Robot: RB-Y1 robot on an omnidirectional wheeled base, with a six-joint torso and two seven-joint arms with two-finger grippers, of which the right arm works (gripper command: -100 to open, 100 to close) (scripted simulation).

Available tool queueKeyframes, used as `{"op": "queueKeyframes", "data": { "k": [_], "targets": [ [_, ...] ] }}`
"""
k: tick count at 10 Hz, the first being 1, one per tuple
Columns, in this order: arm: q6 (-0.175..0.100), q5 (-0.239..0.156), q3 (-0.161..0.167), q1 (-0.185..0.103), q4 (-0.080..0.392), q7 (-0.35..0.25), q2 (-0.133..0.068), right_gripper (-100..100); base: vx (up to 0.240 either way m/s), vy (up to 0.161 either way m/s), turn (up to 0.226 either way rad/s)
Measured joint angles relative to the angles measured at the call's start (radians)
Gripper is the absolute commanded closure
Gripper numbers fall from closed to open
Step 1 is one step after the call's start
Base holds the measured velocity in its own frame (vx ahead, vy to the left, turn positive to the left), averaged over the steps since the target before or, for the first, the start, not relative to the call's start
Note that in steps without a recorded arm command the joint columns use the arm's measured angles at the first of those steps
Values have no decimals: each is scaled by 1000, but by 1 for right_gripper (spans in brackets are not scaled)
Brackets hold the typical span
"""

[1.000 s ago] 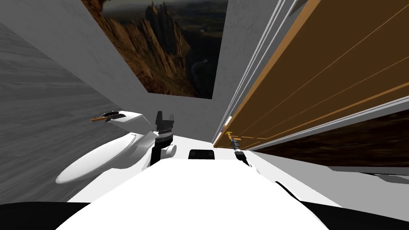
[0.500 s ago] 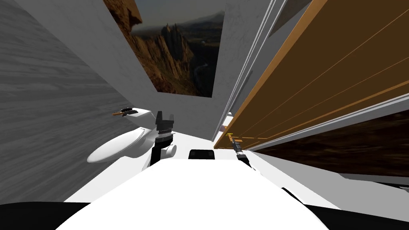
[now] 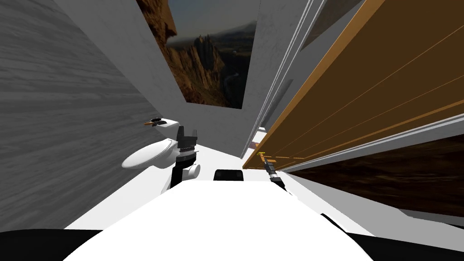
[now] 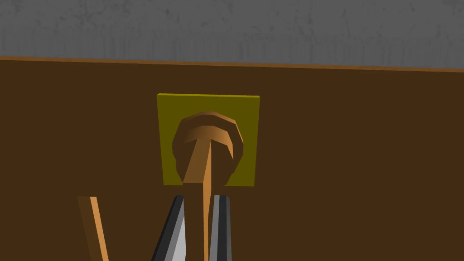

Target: Pull the door open

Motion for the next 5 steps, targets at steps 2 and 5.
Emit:
{"op": "queueKeyframes", "data": {
  "k": [2,5],
  "targets": [
    [-19,-2,11,14,2,-3,-6,100,-197,-70,171],
    [-58,-5,30,36,12,-13,-17,100,-206,-75,165]
  ]
}}
